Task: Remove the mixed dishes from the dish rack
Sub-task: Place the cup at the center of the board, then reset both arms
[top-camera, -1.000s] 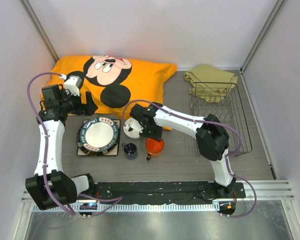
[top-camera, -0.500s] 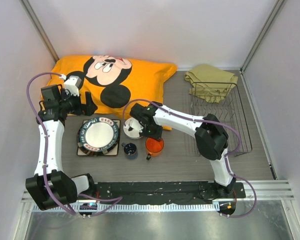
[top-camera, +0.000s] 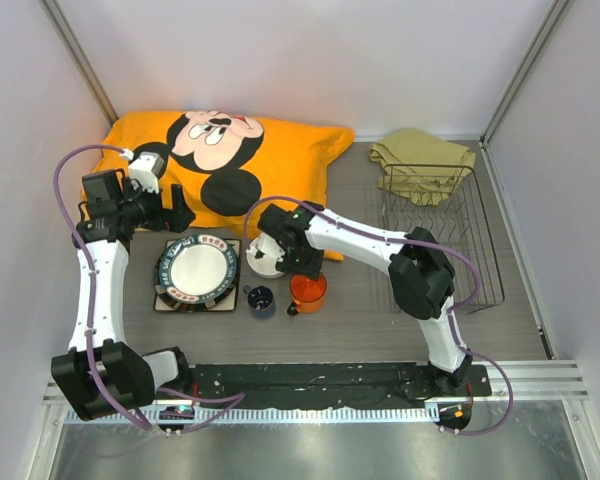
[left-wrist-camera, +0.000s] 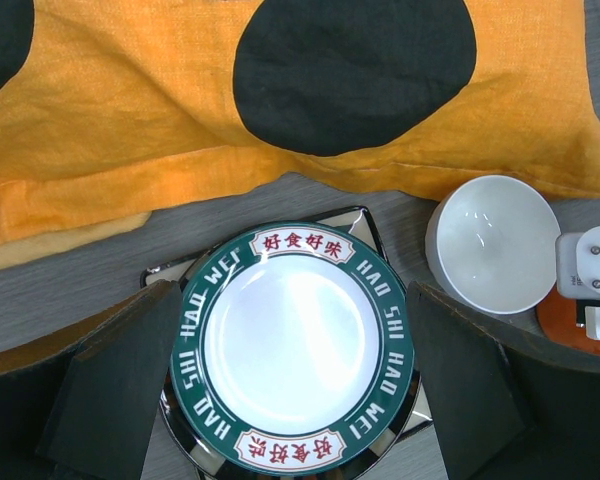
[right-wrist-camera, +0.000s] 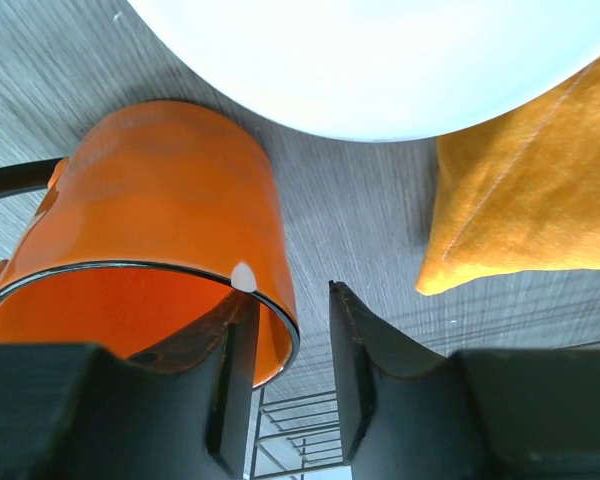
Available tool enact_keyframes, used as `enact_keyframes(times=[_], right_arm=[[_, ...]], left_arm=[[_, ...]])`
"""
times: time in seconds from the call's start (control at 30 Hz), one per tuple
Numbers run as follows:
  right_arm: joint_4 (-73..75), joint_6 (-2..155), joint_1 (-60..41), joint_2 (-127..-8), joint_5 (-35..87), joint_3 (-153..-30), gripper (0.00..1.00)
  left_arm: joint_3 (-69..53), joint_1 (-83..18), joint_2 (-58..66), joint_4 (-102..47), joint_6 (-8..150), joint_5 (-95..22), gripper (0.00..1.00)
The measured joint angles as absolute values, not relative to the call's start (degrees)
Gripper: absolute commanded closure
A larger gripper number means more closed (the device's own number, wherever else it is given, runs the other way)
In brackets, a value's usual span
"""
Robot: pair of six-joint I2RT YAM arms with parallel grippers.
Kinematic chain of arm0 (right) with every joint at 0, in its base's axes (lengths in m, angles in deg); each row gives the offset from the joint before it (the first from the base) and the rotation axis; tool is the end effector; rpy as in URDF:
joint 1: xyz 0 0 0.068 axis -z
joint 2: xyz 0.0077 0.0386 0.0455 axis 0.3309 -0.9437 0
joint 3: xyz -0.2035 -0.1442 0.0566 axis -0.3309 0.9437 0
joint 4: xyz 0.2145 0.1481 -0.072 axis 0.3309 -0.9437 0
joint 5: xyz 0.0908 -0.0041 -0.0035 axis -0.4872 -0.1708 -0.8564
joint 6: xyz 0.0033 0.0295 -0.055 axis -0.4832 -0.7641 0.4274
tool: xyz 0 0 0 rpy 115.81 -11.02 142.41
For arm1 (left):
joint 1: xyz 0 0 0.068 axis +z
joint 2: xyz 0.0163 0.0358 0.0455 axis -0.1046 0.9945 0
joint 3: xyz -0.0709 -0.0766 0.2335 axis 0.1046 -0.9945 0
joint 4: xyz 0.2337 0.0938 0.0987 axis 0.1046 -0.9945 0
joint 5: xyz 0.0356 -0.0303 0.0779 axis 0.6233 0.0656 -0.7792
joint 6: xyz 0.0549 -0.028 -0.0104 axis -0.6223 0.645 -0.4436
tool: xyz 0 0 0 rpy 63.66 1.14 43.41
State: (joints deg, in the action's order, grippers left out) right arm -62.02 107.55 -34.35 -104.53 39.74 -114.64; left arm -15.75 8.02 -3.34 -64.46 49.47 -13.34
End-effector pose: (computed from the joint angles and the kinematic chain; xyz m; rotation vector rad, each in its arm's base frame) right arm 0.2466 0.3276 0.1841 -1.8732 2.3397 -0.0949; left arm 0.2737 0.0428 0.3158 0.2118 2.1363 -0.3768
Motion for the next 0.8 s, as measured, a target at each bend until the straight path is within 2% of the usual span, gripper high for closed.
enact_keyframes(times=[0.33,0.5,0.8], right_arm=[[-62.0,107.5,-34.3,-104.5,41.3,-116.8,0.48],[-62.0,107.3,-34.4,-104.1,41.9,-117.4,0.39],[-61.1,106.9,-34.3,-94.3,43.1,-116.3,0.27]], left_arm=[[-15.8,8.0,-3.3,-64.5,49.3,-12.8,0.0],[-15.8,8.1,-3.3,-64.7,49.2,-12.7,0.0],[-15.8,8.1,-3.6,-66.4,49.1,-10.2,0.0]])
